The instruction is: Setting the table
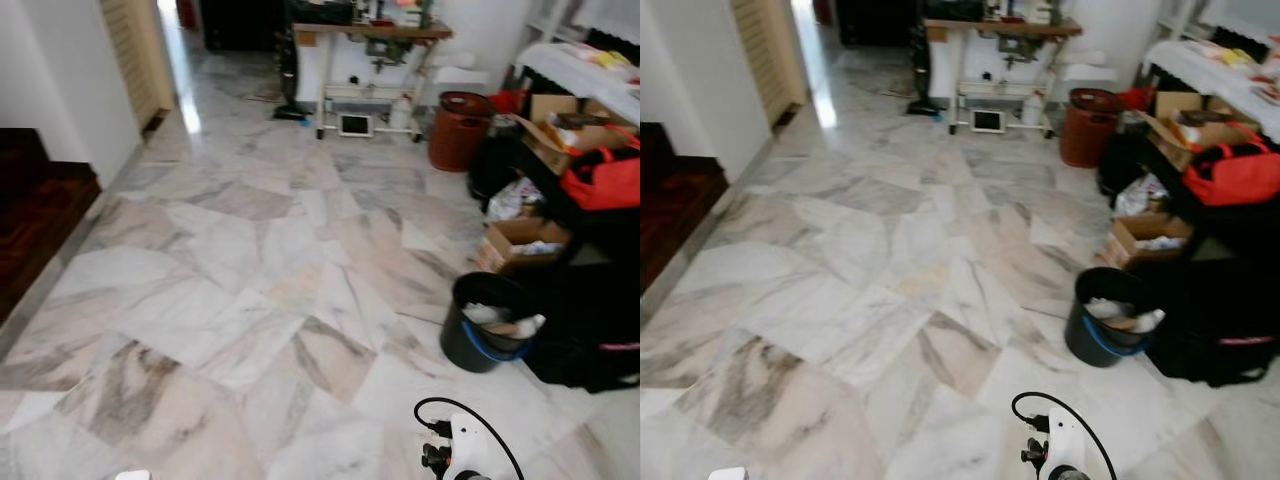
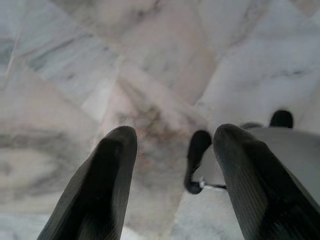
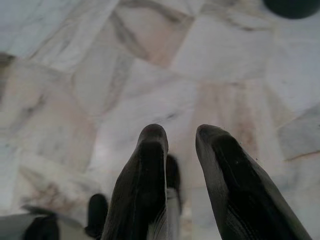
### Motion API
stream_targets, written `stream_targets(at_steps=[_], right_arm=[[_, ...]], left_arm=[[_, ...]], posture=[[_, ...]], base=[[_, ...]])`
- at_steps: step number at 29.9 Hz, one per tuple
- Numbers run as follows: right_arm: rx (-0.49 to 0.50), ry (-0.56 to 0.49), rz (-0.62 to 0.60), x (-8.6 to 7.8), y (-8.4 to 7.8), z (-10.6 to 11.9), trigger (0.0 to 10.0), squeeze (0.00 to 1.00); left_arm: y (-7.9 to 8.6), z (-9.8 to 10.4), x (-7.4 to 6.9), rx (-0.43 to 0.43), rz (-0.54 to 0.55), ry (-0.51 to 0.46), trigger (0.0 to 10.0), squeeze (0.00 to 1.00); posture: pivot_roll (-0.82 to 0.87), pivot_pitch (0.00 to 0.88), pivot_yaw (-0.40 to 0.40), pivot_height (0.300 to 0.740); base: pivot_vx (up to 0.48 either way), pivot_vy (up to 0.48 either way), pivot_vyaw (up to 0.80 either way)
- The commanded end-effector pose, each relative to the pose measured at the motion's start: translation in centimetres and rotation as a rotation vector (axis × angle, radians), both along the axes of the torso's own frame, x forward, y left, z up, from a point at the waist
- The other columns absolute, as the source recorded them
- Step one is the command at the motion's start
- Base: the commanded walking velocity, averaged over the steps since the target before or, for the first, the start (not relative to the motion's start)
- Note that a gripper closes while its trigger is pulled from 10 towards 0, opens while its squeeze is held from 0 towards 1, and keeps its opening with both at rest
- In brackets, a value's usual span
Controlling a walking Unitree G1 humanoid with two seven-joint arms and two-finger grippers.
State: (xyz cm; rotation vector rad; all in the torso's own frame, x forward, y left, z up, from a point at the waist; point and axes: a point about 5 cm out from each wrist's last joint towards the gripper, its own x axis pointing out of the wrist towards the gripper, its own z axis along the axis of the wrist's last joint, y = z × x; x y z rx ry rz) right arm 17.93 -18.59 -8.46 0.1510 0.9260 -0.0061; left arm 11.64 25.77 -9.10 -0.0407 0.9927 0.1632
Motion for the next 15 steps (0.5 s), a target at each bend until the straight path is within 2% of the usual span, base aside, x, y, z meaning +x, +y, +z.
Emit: stream_targets(at_steps=[1,8,15], right_arm=[[-0.004,0.002,-0.005,0.02,-0.07,0.0,10.0,0.0],[-0.008,0.001,-0.004,-0.03,0.0,-0.02,10.0,0.0],[-0.022,0.012,0.003,-0.29,0.04,-0.16,10.0,0.0]], left_arm=[[0.04,0.04,0.2,0.004,-0.015,0.01,10.0,0.0],[0.02,0.04,0.21,0.007,-0.02,0.008,10.0,0.0],[0.11,0.3,0.54,0.025,-0.027,-0.035,10.0,0.0]], posture=[[0.09,0.0,-0.042,0.74],[0.09,0.0,-0.04,0.74],[0.08,0.0,-0.036,0.74]], base=[[0.0,0.48,0.0],[0.0,0.422,0.0],[0.0,0.0,0.0]])
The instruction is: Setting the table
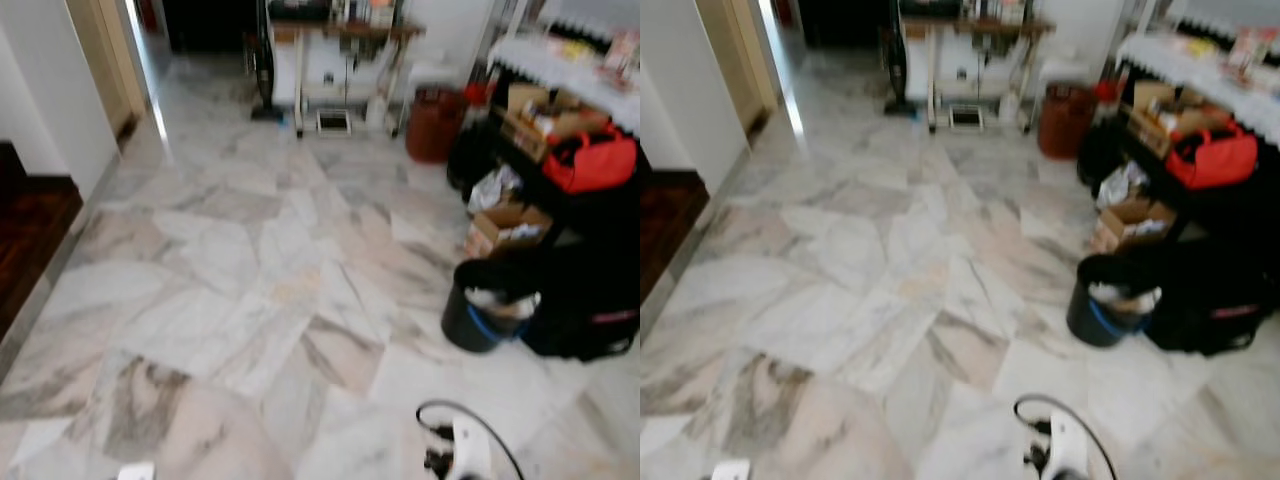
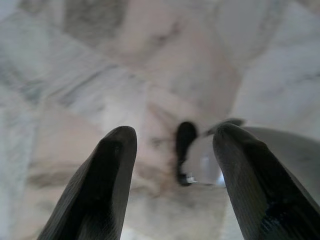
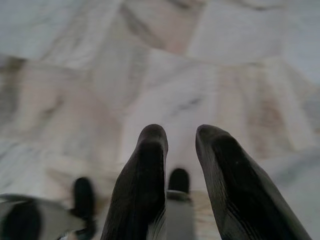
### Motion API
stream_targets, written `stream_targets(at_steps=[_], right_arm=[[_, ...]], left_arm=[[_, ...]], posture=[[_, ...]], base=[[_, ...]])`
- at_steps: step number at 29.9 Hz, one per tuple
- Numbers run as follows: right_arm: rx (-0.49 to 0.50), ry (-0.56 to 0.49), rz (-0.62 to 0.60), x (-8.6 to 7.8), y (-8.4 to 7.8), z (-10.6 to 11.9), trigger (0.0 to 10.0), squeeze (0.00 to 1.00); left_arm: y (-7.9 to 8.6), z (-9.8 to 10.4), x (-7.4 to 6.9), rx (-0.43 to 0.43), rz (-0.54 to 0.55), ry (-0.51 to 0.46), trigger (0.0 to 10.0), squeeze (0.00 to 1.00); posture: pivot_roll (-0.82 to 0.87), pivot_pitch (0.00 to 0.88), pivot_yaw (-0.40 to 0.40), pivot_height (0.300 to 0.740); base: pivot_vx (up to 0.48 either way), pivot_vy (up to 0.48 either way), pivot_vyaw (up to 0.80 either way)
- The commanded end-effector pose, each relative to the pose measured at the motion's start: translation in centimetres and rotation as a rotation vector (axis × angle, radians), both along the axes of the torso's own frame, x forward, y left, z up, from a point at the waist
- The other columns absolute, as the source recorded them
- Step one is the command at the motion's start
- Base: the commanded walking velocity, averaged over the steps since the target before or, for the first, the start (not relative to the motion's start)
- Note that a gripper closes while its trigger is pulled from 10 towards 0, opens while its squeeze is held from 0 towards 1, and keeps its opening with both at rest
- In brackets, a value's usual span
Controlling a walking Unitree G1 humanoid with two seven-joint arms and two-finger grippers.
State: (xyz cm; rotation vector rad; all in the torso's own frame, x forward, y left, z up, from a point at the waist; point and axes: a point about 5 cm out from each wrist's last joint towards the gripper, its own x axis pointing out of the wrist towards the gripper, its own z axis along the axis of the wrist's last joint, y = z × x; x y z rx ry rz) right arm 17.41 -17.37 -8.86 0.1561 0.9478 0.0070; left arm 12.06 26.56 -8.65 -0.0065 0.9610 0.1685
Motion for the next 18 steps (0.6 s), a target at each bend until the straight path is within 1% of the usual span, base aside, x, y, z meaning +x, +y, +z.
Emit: stream_targets(at_steps=[1,2,3,4,5,6,7,9,12,14,18], right_arm=[[-0.038,-0.002,-0.01,-0.1,-1.4,0.1,10.0,0.0],[-0.046,0.01,-0.017,-0.7,-2.0,-0.1,10.0,0.0],[-0.049,0.017,-0.021,-1.0,-2.2,-0.2,10.0,0.0],[-0.064,0.036,-0.015,-1.7,-2.7,-0.4,10.0,0.0],[-0.064,0.036,-0.015,-1.7,-2.7,-0.4,10.0,0.0],[-0.081,0.053,-0.008,-2.6,-3.2,-0.6,10.0,0.0],[-0.086,0.059,-0.009,-2.9,-3.4,-0.7,10.0,0.0],[-0.107,0.073,-0.024,-3.6,-4.1,-0.8,10.0,0.0],[-0.135,0.1,-0.082,-4.9,-5.7,-0.9,10.0,0.0],[-0.142,0.109,-0.083,-5.3,-6.1,-0.9,10.0,0.0],[-0.156,0.128,-0.043,-5.6,-6.2,-1.0,10.0,0.0]], left_arm=[[-0.7,-0.1,0.2,-0.01,-0.006,-0.016,10.0,0.0],[-0.7,-0.1,0.2,-0.016,0.011,-0.031,10.0,0.0],[-0.7,-0.1,0.2,-0.019,0.016,-0.036,10.0,0.0],[-0.7,-0.1,0.2,-0.018,0.012,-0.035,10.0,0.0],[-0.7,-0.1,0.2,-0.018,0.012,-0.035,10.0,0.0],[-0.7,0.0,0.3,-0.02,0.007,-0.034,10.0,0.0],[-0.7,0.0,0.3,-0.022,0.006,-0.035,10.0,0.0],[-0.7,0.0,0.3,-0.022,0.002,-0.035,10.0,0.0],[-0.6,0.0,0.3,-0.024,-0.009,-0.033,10.0,0.0],[-0.6,0.0,0.3,-0.025,-0.015,-0.029,10.0,0.0],[-0.5,0.0,0.3,-0.025,-0.011,-0.022,10.0,0.0]], posture=[[0.08,0.0,-0.035,0.74],[0.08,0.0,-0.035,0.74],[0.08,0.0,-0.034,0.74],[0.08,0.0,-0.034,0.74],[0.08,0.0,-0.034,0.74],[0.08,0.0,-0.031,0.74],[0.08,0.0,-0.031,0.74],[0.08,0.0,-0.029,0.74],[0.08,0.0,-0.024,0.74],[0.07,0.0,-0.023,0.74],[0.08,0.0,-0.022,0.74]], base=[[0.0,0.0,0.0],[0.0,0.0,0.0],[0.0,0.0,0.0],[0.0,0.0,0.0],[0.0,0.0,0.0],[0.0,0.0,0.0],[0.0,0.0,0.0],[0.0,0.0,0.0],[0.0,0.0,0.0],[0.0,0.0,0.0],[0.0,0.0,0.0]])
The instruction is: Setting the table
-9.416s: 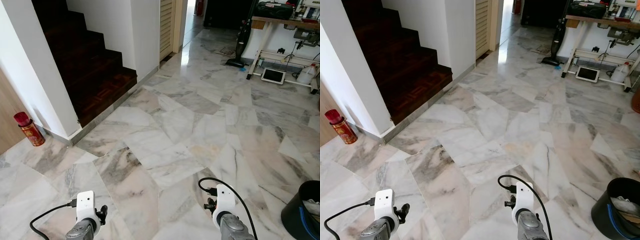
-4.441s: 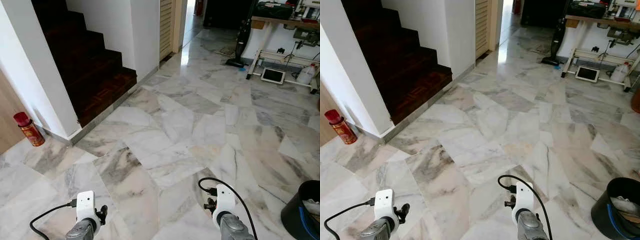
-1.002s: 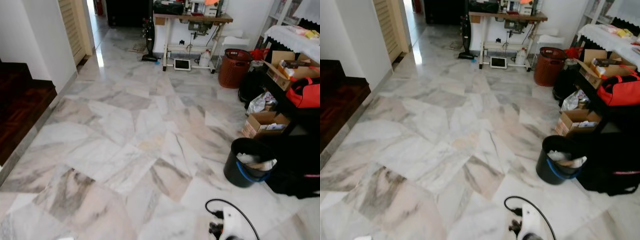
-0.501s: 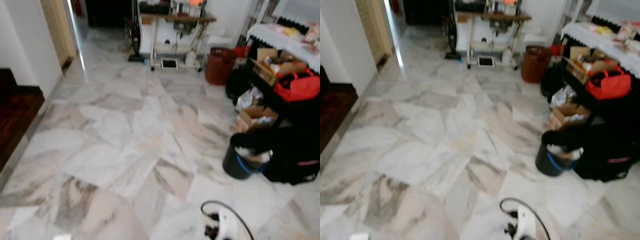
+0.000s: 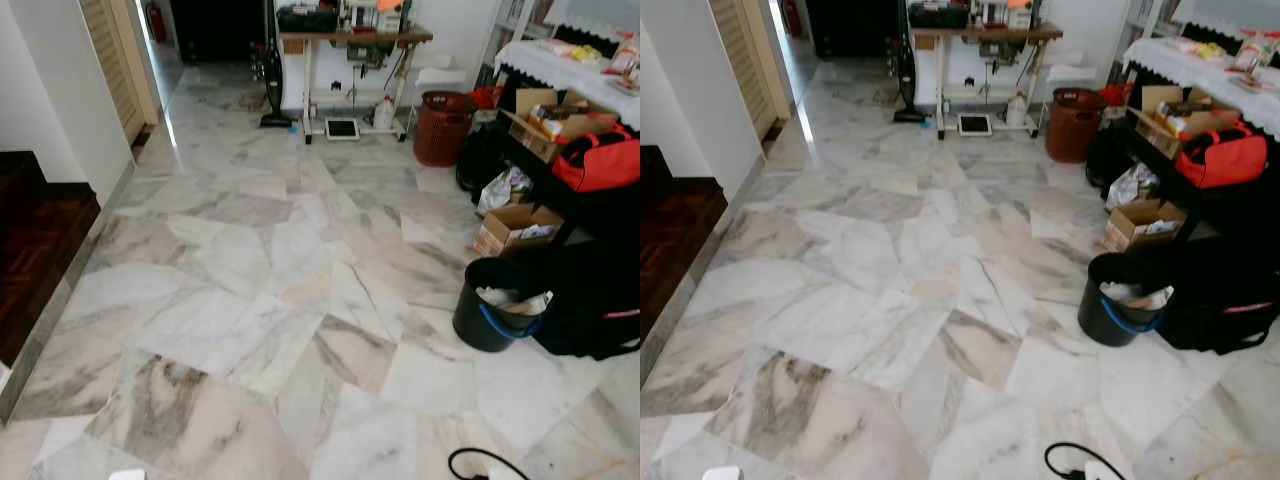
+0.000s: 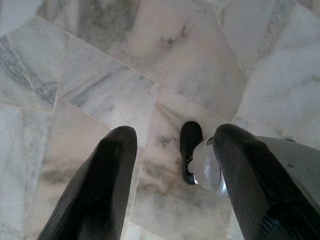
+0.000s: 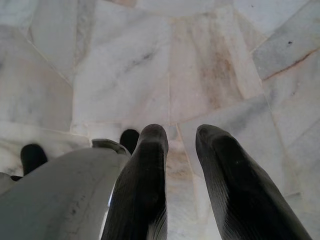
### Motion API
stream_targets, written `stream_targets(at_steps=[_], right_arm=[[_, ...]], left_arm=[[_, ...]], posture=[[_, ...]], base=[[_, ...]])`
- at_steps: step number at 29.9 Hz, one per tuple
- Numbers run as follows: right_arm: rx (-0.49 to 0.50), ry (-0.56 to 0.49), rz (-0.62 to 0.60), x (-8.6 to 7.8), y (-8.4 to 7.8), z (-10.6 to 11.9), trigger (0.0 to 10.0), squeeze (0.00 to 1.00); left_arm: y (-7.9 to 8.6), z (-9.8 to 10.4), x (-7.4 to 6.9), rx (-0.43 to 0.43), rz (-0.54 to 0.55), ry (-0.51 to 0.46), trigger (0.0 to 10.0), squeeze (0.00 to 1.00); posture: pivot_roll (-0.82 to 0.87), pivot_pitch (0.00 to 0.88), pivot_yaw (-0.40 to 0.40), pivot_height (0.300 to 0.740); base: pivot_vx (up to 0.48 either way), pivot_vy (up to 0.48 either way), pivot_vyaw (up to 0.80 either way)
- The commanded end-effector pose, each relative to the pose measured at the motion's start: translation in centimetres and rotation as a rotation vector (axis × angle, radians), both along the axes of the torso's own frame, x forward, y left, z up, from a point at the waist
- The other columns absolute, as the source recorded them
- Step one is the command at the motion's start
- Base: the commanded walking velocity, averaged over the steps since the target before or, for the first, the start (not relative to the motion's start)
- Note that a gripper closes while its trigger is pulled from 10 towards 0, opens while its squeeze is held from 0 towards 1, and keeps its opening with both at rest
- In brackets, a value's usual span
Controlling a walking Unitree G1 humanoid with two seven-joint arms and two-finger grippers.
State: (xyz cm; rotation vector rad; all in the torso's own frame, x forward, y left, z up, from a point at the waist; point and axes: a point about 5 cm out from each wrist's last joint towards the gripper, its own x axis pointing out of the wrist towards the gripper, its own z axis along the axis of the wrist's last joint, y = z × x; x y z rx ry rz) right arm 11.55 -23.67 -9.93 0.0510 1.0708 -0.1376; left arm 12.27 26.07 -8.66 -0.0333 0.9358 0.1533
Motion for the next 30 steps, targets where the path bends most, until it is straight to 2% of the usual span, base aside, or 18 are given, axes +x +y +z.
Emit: stream_targets(at_steps=[1,4,14,16,17,18,25,27,29,30], right_arm=[[-0.008,0.003,0.035,0.1,0.1,0.0,10.0,0.0],[0.003,0.011,0.011,-0.3,0.3,-0.2,10.0,0.0],[0.004,0.015,0.006,-0.4,0.4,-0.2,10.0,0.0],[0.066,-0.016,0.009,1.8,4.9,-0.4,10.0,0.0],[0.066,-0.016,0.009,1.8,4.9,-0.4,10.0,0.0],[0.08,-0.026,0.004,2.4,5.9,-0.3,10.0,0.0],[0.093,-0.03,-0.036,3.1,7.3,-0.3,10.0,0.0],[0.094,-0.031,-0.036,3.2,7.4,-0.2,10.0,0.0],[0.082,-0.022,-0.051,2.0,5.9,-0.5,10.0,0.0],[0.08,-0.022,-0.052,1.8,5.7,-0.5,10.0,0.0]], left_arm=[[0.0,0.0,0.0,0.005,-0.009,0.007,10.0,0.0],[0.1,0.0,0.0,0.011,-0.008,0.011,10.0,0.0],[0.1,0.0,0.0,0.013,-0.009,0.014,10.0,0.0],[0.1,0.0,0.2,0.034,-0.043,0.049,10.0,0.0],[0.1,0.0,0.2,0.034,-0.043,0.049,10.0,0.0],[0.1,0.0,0.3,0.038,-0.055,0.057,10.0,0.0],[0.0,-0.1,0.3,0.039,-0.089,0.075,10.0,0.0],[0.0,-0.1,0.3,0.04,-0.092,0.078,10.0,0.0],[0.0,-0.1,0.3,0.042,-0.097,0.081,10.0,0.0],[0.0,-0.1,0.3,0.043,-0.097,0.081,10.0,0.0]], posture=[[0.08,0.0,-0.022,0.74],[0.08,0.0,-0.016,0.74],[0.08,0.0,-0.013,0.74],[0.06,0.0,-0.008,0.74],[0.06,0.0,-0.008,0.74],[0.04,0.0,-0.001,0.74],[0.01,0.0,0.021,0.74],[0.01,0.0,0.018,0.74],[0.01,0.0,0.012,0.74],[0.01,0.0,0.012,0.74]], base=[[0.0,0.0,0.0],[0.0,0.0,0.0],[0.0,0.0,0.0],[0.0,0.0,0.0],[0.0,0.0,0.0],[0.0,0.0,0.0],[0.0,0.0,0.0],[0.0,0.0,0.0],[0.0,0.0,0.0],[0.0,0.0,0.0]])
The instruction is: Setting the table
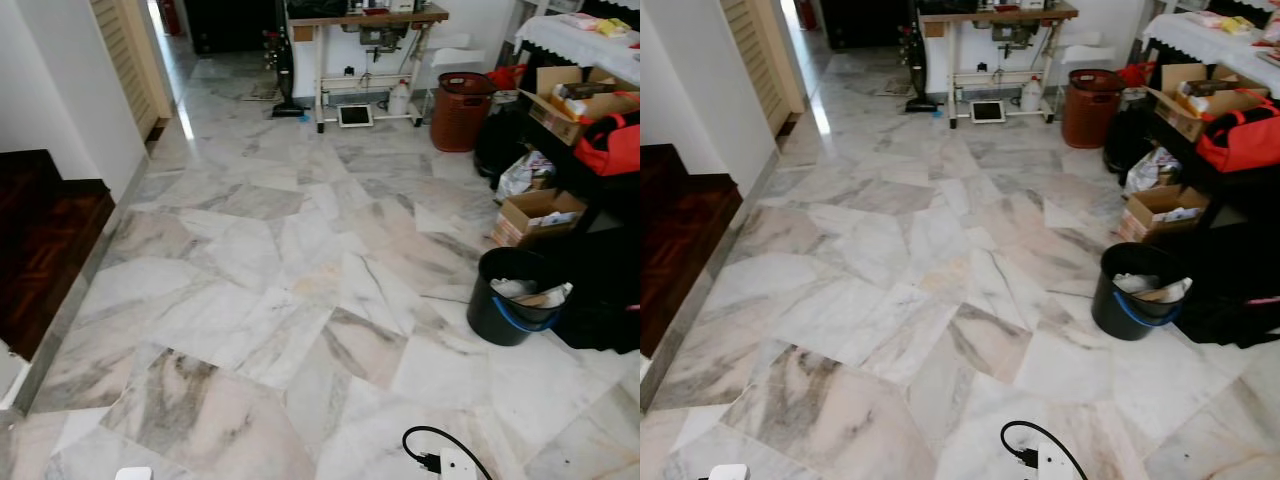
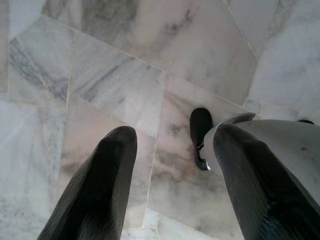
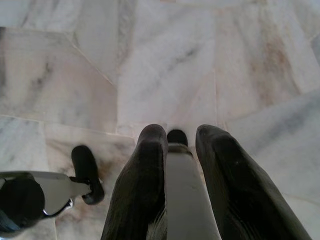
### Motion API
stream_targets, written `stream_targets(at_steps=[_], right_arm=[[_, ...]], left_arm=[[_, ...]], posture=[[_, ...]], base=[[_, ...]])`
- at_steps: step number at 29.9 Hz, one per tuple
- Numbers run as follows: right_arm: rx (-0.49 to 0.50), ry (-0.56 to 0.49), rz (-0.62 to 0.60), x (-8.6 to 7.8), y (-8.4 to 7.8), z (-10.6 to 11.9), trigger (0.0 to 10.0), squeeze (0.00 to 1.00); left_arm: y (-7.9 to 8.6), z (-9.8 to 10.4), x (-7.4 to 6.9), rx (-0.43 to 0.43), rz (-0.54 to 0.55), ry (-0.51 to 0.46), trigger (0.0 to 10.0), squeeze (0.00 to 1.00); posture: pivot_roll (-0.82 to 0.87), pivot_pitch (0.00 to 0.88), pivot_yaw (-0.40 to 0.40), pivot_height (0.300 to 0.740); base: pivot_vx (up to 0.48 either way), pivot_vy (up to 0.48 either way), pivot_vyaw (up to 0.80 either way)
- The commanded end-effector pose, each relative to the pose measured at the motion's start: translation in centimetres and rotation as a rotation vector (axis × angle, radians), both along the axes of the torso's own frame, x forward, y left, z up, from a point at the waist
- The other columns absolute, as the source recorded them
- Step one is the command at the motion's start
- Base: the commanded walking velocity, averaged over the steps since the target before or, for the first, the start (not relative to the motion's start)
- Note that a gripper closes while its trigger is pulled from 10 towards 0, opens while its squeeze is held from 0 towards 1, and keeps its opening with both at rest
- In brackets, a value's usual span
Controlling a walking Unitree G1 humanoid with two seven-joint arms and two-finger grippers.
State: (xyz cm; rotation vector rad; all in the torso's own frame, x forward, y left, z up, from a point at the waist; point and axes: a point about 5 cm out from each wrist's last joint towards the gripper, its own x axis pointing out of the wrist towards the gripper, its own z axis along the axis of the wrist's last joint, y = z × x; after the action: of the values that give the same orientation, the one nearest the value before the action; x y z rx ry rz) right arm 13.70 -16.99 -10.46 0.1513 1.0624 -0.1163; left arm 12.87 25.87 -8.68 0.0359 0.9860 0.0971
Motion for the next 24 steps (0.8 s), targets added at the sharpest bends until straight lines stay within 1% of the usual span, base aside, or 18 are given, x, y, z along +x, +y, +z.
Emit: stream_targets(at_steps=[1,6,8,15,24], right_arm=[[-0.012,-0.007,-0.021,-0.33,-0.96,0.01,10.0,0.0],[-0.013,-0.019,-0.034,-0.29,-1.12,0.06,10.0,0.0],[-0.014,-0.022,-0.031,-0.3,-1.1,0.06,10.0,0.0],[-0.009,-0.026,-0.036,-0.54,-1.16,0.01,10.0,0.0],[-0.01,-0.024,-0.04,-0.51,-1.08,0.01,10.0,0.0]], left_arm=[[0.17,-0.08,-0.28,0.012,-0.019,0.027,10.0,0.0],[0.09,-0.1,-0.27,0.012,-0.021,0.026,10.0,0.0],[0.08,-0.11,-0.27,0.011,-0.024,0.029,10.0,0.0],[0.08,-0.11,-0.26,0.012,-0.04,0.037,10.0,0.0],[0.21,-0.07,-0.25,0.014,-0.035,0.036,10.0,0.0]], posture=[[0.01,0.0,0.012,0.74],[0.01,0.0,0.011,0.74],[0.01,0.0,0.014,0.74],[0.0,0.0,0.016,0.74],[0.0,0.0,0.024,0.74]], base=[[0.0,0.0,0.0],[0.0,0.0,0.0],[0.0,0.0,-0.53],[0.0,0.0,-0.75],[0.0,0.0,-0.72]])
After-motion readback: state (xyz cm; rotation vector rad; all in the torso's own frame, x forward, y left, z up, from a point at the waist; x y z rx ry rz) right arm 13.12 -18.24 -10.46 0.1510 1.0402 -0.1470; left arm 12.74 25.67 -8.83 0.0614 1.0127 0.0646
